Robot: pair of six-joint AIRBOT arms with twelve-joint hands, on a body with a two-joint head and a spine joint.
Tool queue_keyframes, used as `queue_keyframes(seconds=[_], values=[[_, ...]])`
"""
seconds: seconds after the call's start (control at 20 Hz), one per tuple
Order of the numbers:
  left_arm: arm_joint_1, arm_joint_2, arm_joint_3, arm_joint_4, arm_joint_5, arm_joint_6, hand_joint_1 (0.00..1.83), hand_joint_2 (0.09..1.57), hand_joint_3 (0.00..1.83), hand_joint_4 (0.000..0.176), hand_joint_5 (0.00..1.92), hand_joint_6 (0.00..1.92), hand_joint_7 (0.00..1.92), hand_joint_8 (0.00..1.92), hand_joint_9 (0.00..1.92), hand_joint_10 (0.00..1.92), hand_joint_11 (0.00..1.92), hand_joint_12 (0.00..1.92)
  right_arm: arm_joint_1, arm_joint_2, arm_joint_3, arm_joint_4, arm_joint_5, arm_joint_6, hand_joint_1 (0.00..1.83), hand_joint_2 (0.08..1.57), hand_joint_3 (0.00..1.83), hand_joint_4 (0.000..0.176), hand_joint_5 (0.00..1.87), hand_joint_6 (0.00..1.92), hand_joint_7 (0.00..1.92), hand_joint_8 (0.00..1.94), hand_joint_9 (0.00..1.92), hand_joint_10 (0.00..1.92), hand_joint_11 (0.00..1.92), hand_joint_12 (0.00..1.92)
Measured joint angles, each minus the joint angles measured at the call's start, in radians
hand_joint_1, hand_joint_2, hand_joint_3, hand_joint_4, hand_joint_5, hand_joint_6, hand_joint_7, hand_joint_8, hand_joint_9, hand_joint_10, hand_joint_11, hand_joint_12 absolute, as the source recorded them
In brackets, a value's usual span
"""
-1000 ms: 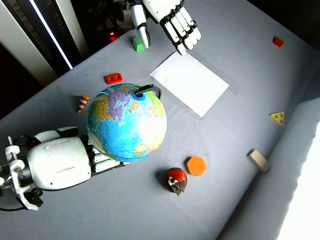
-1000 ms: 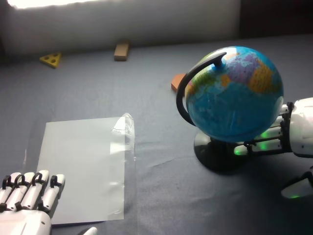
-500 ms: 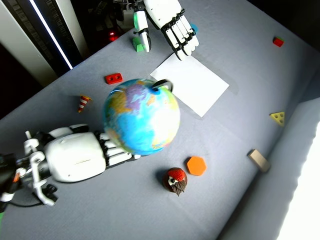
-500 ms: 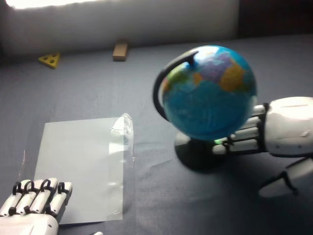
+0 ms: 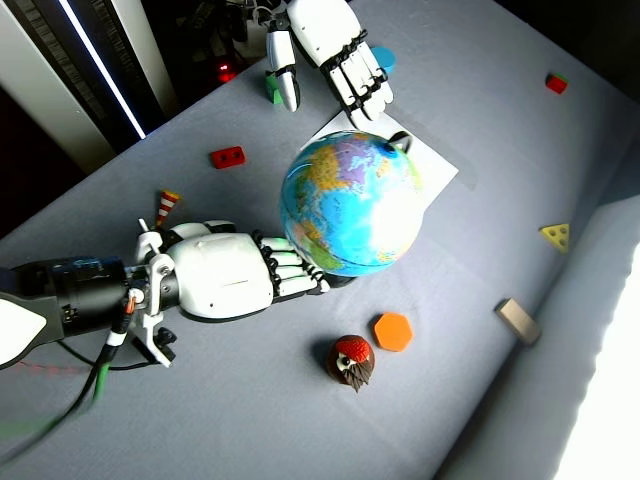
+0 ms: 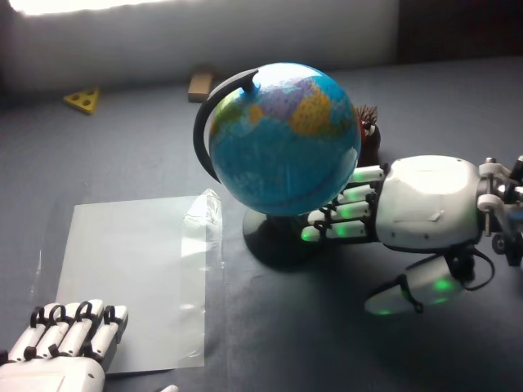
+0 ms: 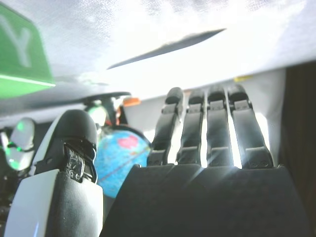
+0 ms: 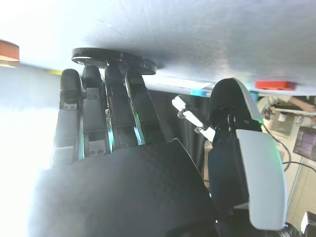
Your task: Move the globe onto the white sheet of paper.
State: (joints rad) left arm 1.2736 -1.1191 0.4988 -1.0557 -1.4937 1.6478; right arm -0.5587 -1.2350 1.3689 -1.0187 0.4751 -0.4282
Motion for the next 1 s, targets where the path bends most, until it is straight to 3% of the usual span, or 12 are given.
queue_keyframes(seconds=[0.2,0.4,0.8,1.0], values=[[0.0,0.0,0.002,0.0,0.006,0.0,0.0,1.21,0.0,0.0,0.1,0.01,0.02,0.01,0.02,0.01,0.0,0.0,0.026,-0.031,-0.009,0.011,-0.065,-0.008,0.0,1.19,0.0,0.0,0.24,0.0,0.25,0.0,0.21,0.01,0.0,0.59],[0.001,-0.001,0.002,-0.005,0.013,-0.008,0.0,1.21,0.0,0.0,0.09,0.0,0.02,0.0,0.02,0.0,0.0,0.0,0.039,-0.028,-0.06,0.019,-0.112,-0.077,0.0,1.19,0.0,0.0,0.24,0.0,0.25,0.0,0.21,0.01,0.0,0.59],[0.002,-0.04,0.001,-0.016,0.01,-0.024,0.0,1.21,0.0,0.0,0.08,0.0,0.02,0.0,0.03,0.0,0.0,0.0,0.064,-0.04,-0.174,0.004,-0.183,-0.123,0.0,1.19,0.0,0.0,0.25,0.0,0.24,0.0,0.21,0.0,0.0,0.54],[0.005,-0.05,-0.01,-0.023,-0.003,-0.026,0.0,1.21,0.0,0.0,0.07,0.0,0.02,0.0,0.01,0.0,0.0,0.0,0.069,-0.077,-0.195,0.146,-0.221,-0.27,0.0,1.19,0.0,0.0,0.23,0.0,0.24,0.0,0.21,0.0,0.0,0.54]])
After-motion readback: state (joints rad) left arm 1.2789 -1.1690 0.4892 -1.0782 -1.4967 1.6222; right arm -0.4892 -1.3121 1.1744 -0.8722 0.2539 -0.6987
